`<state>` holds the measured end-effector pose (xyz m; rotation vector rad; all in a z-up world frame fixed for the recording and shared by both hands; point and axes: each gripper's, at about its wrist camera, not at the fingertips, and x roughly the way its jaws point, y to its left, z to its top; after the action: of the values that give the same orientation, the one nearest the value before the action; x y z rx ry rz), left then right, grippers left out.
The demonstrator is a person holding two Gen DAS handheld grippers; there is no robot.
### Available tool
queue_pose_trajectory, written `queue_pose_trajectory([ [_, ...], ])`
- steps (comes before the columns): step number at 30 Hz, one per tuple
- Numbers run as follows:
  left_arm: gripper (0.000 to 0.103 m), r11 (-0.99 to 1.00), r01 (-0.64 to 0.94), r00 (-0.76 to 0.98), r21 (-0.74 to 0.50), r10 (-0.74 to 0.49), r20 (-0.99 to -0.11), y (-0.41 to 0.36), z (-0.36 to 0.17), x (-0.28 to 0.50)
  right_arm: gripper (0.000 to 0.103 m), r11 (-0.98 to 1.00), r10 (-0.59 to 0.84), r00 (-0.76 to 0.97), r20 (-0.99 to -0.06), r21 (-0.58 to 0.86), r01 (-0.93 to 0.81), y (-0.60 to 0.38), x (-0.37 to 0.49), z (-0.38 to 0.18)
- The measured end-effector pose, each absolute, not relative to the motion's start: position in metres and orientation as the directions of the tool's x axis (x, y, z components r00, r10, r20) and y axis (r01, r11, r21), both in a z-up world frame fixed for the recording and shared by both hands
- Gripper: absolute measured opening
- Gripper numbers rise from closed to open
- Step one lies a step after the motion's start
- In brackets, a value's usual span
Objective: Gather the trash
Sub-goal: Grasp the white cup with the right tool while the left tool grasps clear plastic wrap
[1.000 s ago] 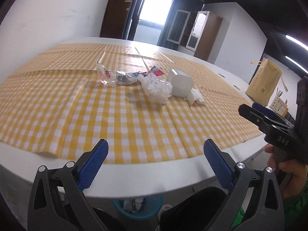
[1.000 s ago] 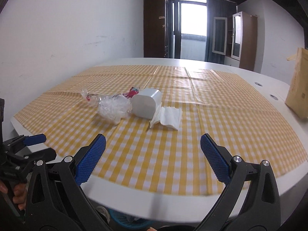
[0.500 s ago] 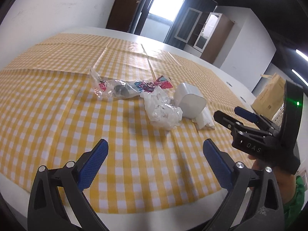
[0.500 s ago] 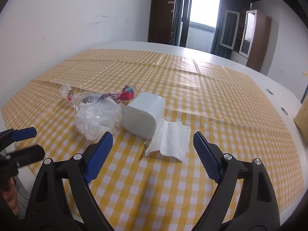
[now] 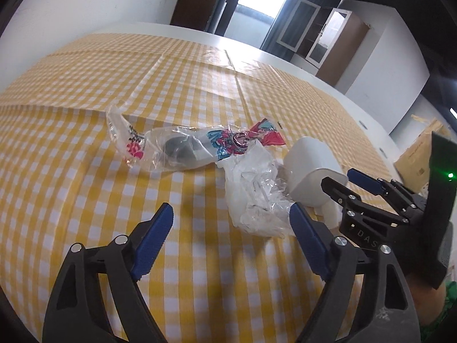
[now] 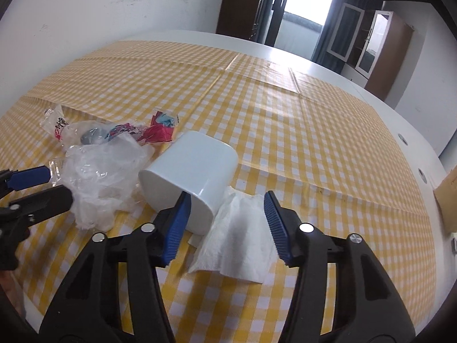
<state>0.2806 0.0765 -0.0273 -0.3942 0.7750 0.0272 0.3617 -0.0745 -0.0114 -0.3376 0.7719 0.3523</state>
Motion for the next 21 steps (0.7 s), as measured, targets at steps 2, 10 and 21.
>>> queue_pose_trajectory([
  [2,0.067,0.931,-0.148,0.716,-0.335,-0.133,-0.685,0.072,-0.028,0.284,0.020,0.882,0.199,0.643,-0.739,-0.151,-0.446,-0.069,0.364,-0.016],
  [10,0.031,0.920,-0.093,0.749,-0.380,-0.187,-0.636,0.069,-0.024,0.274,0.003,0.889,0.247,0.703,-0.666,-0.133,-0.438,-0.071,0.354,0.000],
  [21,0.029,0.883,-0.087,0.788,-0.461,-0.222,-0.574,0.081,-0.015,0.234,0.003,0.894,0.380,0.689,-0.617,0.053,-0.445,-0.102,0.335,0.024],
])
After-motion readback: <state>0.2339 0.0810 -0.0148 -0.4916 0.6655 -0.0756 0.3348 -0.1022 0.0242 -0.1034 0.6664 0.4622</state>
